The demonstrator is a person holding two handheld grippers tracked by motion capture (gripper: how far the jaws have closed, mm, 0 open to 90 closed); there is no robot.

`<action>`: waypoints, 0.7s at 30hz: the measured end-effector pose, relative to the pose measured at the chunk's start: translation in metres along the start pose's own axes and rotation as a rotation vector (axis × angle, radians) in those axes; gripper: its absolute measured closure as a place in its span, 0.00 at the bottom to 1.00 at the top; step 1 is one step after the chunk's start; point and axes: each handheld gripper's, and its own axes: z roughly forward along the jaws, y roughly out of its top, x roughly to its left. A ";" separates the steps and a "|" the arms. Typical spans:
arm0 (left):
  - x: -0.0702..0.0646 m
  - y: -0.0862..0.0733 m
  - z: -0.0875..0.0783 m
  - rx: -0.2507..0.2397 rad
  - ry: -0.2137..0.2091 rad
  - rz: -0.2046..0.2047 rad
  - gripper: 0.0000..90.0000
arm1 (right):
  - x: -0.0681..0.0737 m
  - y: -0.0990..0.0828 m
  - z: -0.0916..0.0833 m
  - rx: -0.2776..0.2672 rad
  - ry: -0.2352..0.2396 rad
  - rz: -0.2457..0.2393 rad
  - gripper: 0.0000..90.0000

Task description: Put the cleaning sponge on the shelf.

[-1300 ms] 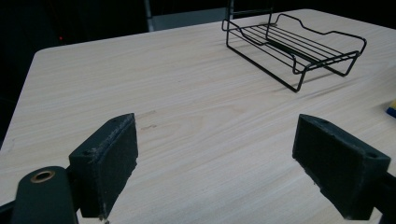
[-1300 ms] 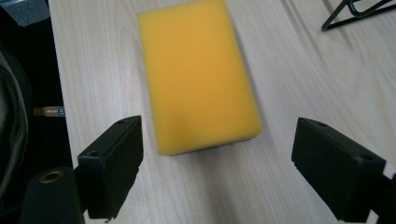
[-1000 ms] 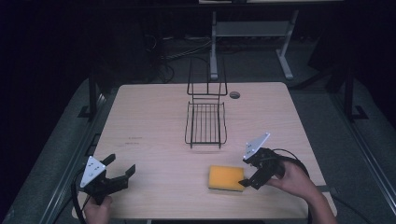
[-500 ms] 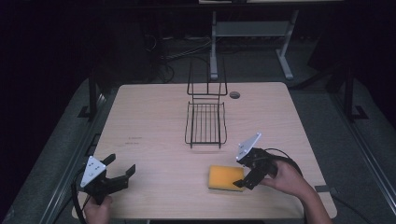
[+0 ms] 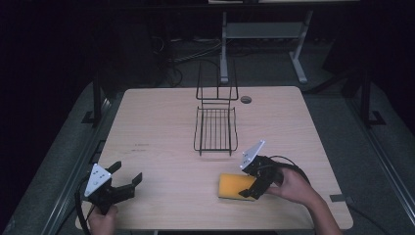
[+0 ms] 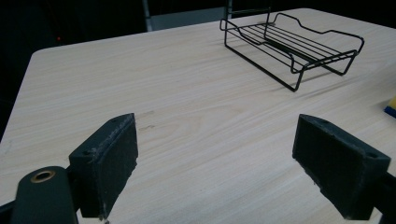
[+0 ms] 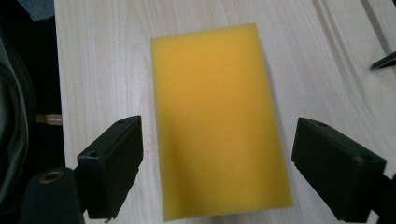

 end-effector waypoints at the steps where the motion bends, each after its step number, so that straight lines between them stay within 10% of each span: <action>1: 0.000 0.000 0.000 0.000 0.001 0.000 0.15 | 0.000 0.000 0.000 0.002 0.000 0.001 0.18; 21: -0.001 0.000 0.000 -0.001 -0.002 -0.001 0.15 | -0.001 0.005 0.017 0.034 0.001 -0.015 0.18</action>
